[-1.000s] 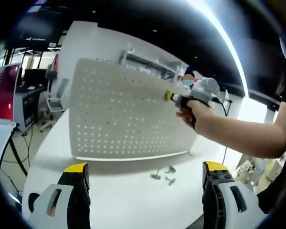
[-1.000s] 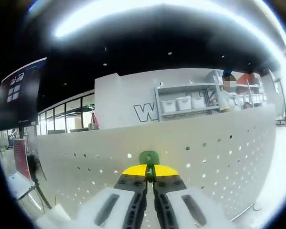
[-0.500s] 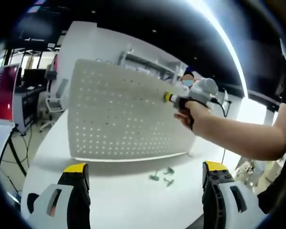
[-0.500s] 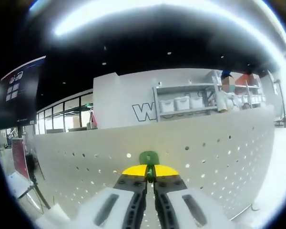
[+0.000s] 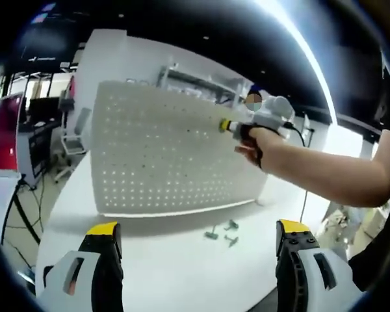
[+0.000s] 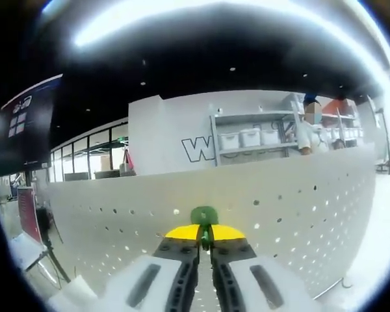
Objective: Insert the hook assembly into the mounting plate slot until the hook locks in place.
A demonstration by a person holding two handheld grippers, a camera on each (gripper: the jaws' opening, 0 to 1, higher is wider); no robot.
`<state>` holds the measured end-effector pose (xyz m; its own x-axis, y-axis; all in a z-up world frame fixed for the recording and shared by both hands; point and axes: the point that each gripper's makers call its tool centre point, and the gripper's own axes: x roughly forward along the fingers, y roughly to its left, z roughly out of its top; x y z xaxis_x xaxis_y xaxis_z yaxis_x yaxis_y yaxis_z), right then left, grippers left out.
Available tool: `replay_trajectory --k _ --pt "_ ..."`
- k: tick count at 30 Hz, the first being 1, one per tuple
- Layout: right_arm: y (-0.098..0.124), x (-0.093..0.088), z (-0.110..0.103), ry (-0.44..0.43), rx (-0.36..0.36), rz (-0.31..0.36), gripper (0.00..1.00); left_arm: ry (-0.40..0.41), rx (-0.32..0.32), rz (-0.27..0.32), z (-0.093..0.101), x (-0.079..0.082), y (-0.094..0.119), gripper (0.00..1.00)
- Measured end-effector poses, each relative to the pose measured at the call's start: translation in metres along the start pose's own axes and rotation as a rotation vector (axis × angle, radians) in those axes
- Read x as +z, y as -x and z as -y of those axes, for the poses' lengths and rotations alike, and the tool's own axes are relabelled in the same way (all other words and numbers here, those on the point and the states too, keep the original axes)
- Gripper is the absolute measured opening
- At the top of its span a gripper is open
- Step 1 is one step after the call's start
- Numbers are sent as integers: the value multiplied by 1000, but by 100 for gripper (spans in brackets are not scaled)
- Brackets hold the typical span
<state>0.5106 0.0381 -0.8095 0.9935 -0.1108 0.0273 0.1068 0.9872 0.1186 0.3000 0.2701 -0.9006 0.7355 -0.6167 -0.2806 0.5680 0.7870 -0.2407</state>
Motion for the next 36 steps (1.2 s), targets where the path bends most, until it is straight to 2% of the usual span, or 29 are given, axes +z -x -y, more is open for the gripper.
replay_trajectory --k 5,11,18,28,36 --pt "-1 -1 -2 5 8 -8 6 11 -3 11 0 3 0 100" --pt "3 8 -2 9 10 3 7 10 -5 8 0 4 1 100" --pt "7 25 0 9 14 34 10 5 -11 5 3 6 1 100" --pt "17 57 11 7 80 84 16 7 -28 -11 10 1 -1 100" --pt "38 56 25 46 125 59 19 2 -32 -22 13 -3 -2 100"
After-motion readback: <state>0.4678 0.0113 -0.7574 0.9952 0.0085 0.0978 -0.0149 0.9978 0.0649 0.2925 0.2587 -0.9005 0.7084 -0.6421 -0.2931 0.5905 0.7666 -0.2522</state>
